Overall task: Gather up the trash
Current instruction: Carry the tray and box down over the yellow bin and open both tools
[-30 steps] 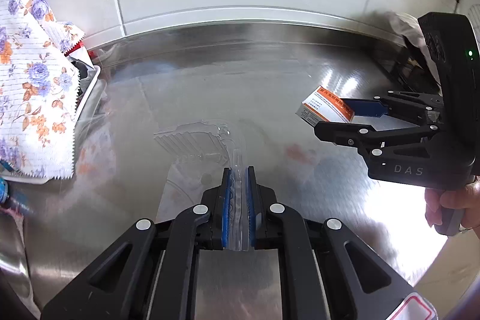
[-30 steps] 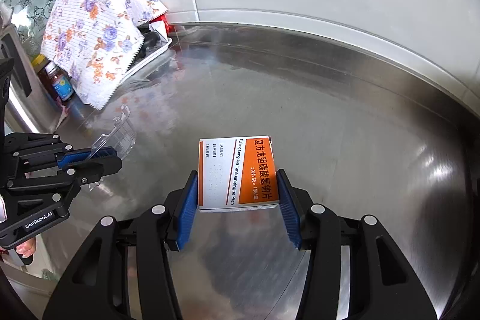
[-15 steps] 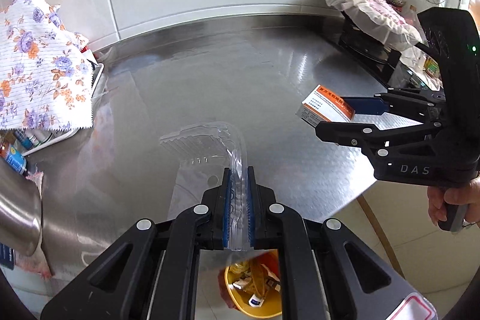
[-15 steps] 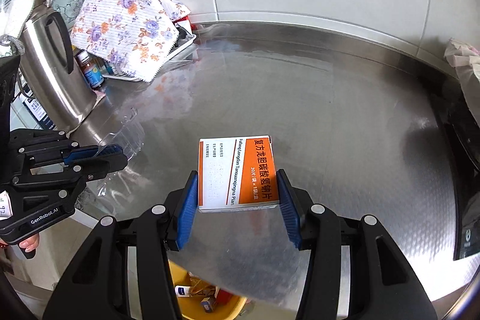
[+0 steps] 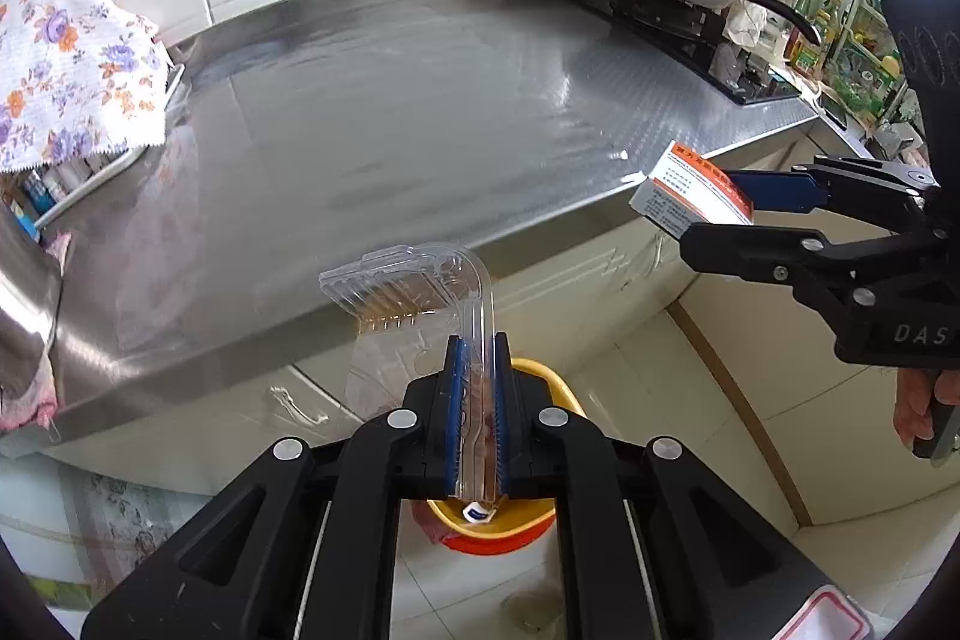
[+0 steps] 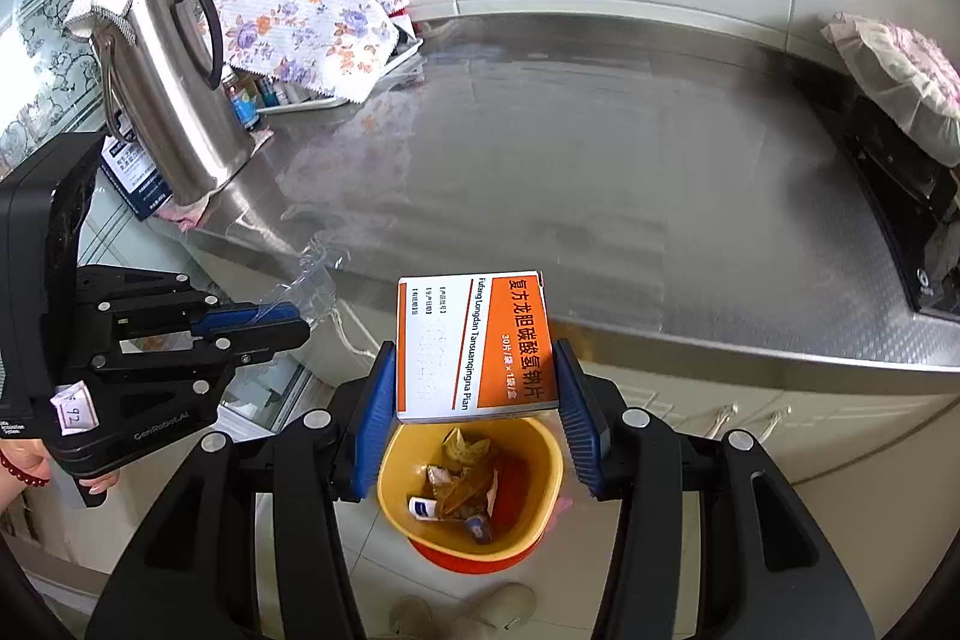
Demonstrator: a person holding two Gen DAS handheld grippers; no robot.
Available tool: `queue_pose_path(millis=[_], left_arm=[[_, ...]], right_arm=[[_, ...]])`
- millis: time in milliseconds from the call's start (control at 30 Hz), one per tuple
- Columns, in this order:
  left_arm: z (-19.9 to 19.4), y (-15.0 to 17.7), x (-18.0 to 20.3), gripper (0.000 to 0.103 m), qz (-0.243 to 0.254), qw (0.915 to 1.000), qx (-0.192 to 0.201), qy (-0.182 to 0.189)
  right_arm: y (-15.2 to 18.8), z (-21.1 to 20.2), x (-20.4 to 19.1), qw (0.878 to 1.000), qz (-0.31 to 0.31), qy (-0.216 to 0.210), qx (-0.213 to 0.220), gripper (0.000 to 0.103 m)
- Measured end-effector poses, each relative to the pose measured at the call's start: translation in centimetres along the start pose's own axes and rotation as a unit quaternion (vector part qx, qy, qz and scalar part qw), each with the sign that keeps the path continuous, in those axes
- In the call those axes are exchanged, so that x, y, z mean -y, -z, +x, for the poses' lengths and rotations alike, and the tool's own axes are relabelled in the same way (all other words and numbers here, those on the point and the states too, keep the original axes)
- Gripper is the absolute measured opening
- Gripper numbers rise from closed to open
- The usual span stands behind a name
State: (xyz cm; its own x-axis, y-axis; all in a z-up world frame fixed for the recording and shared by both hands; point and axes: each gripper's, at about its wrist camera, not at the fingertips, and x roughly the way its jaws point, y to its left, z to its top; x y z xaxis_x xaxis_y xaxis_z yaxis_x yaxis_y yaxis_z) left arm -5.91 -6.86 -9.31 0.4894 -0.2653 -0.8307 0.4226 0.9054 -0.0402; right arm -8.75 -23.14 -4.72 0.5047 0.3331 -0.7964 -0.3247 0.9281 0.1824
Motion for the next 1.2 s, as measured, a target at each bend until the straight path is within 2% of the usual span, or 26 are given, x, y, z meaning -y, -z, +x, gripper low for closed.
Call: queue_pose_path(millis=[300,800,1200], left_arm=[[5.1,4.2,1.0,0.010,-0.012,0.9982,-0.055,0.022],[17.5,10.2,-0.2,0.010,-0.026,0.9872,-0.153,0.034],[23.9,12.5,-1.2,0.010,-0.053,0.9781,-0.196,0.045]], right_arm=[[6.1,5.0,0.9,0.997,0.008,-0.030,-0.069,0.052],[13.7,18.7,3.0,0.981,-0.007,-0.055,-0.184,0.052],[17.5,26.3,4.6,0.971,0.004,-0.066,-0.231,0.052]])
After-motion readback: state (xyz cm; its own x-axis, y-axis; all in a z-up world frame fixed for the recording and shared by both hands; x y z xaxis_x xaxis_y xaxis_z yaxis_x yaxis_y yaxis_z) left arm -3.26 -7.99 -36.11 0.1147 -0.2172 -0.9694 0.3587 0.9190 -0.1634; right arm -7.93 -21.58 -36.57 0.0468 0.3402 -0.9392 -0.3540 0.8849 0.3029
